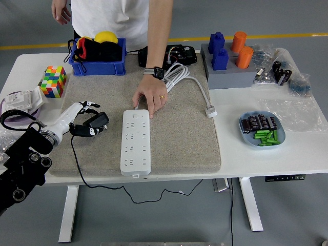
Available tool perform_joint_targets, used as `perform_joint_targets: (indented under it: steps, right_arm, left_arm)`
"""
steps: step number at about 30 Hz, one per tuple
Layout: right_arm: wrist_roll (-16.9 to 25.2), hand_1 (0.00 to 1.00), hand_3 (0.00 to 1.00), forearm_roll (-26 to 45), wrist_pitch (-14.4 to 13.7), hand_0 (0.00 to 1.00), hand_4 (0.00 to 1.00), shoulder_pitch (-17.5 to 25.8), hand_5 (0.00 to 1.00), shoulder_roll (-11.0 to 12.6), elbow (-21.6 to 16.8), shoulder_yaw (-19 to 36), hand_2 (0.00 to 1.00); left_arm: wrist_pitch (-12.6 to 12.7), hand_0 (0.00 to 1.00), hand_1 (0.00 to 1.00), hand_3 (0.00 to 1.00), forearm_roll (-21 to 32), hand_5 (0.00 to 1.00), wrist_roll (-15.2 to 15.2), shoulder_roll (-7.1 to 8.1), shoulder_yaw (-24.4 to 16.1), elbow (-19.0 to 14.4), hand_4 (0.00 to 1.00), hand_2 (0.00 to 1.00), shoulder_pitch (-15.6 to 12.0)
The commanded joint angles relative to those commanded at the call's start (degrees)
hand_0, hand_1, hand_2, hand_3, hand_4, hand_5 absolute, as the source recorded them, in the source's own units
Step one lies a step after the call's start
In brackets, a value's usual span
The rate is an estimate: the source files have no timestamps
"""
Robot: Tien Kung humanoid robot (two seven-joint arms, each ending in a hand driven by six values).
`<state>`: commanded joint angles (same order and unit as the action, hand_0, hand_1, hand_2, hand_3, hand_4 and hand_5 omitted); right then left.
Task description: Pull the plug out,throw it away,press the button
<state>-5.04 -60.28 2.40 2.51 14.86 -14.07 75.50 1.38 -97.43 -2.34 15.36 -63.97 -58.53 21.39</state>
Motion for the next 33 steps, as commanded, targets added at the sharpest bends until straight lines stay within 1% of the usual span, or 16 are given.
perform_joint_targets:
  steps: [5,7,8,13,14,17,19,20,22,25,26,31,32,33]
  right_arm:
    - [0.01,0.678,0.641,-0.03,0.0,0.728,0.741,-0.01,0.595,0.03,-0.02,0.02,0.66]
    - [0.01,0.678,0.641,-0.04,-0.01,0.728,0.741,0.01,0.595,0.01,0.0,0.04,0.66]
    - [0.0,0.679,0.641,-0.06,-0.01,0.728,0.741,0.01,0.595,0.0,0.02,0.05,0.66]
    - [0.0,0.679,0.641,-0.08,-0.02,0.728,0.741,0.04,0.595,-0.02,0.04,0.04,0.66]
    - [0.0,0.679,0.641,-0.07,-0.02,0.728,0.741,0.03,0.596,-0.01,0.05,0.02,0.66]
    - [0.01,0.679,0.641,-0.05,-0.01,0.728,0.741,0.0,0.596,0.01,-0.01,-0.06,0.66]
    - [0.01,0.679,0.641,-0.06,-0.01,0.728,0.741,-0.1,0.596,0.03,-0.02,-0.05,0.66]
    - [0.0,0.679,0.64,-0.09,-0.01,0.728,0.741,-0.15,0.596,0.02,0.0,0.02,0.66]
    - [-0.02,0.679,0.64,-0.04,0.05,0.728,0.741,-0.23,0.596,0.02,-0.04,-0.03,0.66]
    - [-0.01,0.679,0.64,0.03,0.01,0.728,0.741,-0.21,0.596,0.0,-0.02,0.04,0.66]
    - [-0.03,0.679,0.64,0.05,0.02,0.728,0.741,-0.17,0.596,0.01,0.03,-0.02,0.66]
    - [-0.07,0.679,0.64,-0.03,0.01,0.728,0.741,0.0,0.596,0.04,0.18,-0.03,0.66]
    - [-0.04,0.679,0.64,-0.03,-0.01,0.728,0.742,0.0,0.596,0.06,0.16,0.0,0.66]
    - [-0.05,0.679,0.64,-0.05,0.0,0.728,0.742,-0.04,0.596,0.09,0.15,0.0,0.66]
  left_arm:
    - [-0.14,0.877,0.899,0.847,-0.07,0.002,-0.19,-0.01,-0.25,-0.92,0.937,0.809,-0.06]
    - [0.15,0.877,0.899,0.847,-0.05,0.002,-0.15,0.04,-0.26,-1.88,0.937,0.809,-0.13]
    - [0.44,0.842,0.816,0.802,0.2,0.002,0.0,0.1,-0.2,-2.67,0.934,0.735,-0.18]
    - [1.83,0.842,0.816,0.802,1.74,0.002,1.1,0.62,1.91,-7.89,0.934,0.735,-0.1]
    - [1.53,0.702,0.642,0.769,2.26,0.002,0.87,0.71,3.06,-9.33,0.821,0.581,0.15]
    - [0.35,0.702,0.642,0.769,2.86,0.002,-0.42,0.58,4.99,-11.52,0.821,0.581,0.83]
    - [-0.22,0.702,0.642,0.769,4.62,0.002,-1.32,0.22,6.81,-11.61,0.821,0.581,2.0]
    - [-0.54,0.123,0.2,0.712,6.13,0.002,-2.08,-0.01,7.76,-11.05,0.624,0.358,2.69]
    - [-0.96,0.123,0.2,0.712,9.76,0.002,-2.81,-0.52,9.27,-9.48,0.624,0.358,3.87]
    - [-1.86,0.123,0.2,0.712,11.89,0.002,-4.04,-1.33,10.57,-7.77,0.624,0.358,5.21]
    - [-2.14,0.028,0.065,0.735,12.36,0.002,-4.43,-1.57,10.71,-7.45,0.475,0.16,5.53]
    - [-3.96,0.028,0.065,0.735,12.82,0.002,-7.55,-2.47,11.07,-6.29,0.475,0.16,6.98]
    - [-4.47,0.027,0.059,0.738,13.08,0.002,-8.41,-2.63,11.22,-6.04,0.373,0.151,7.26]
    - [-4.94,0.027,0.059,0.738,13.35,0.002,-9.4,-2.82,11.36,-5.71,0.373,0.151,7.55]
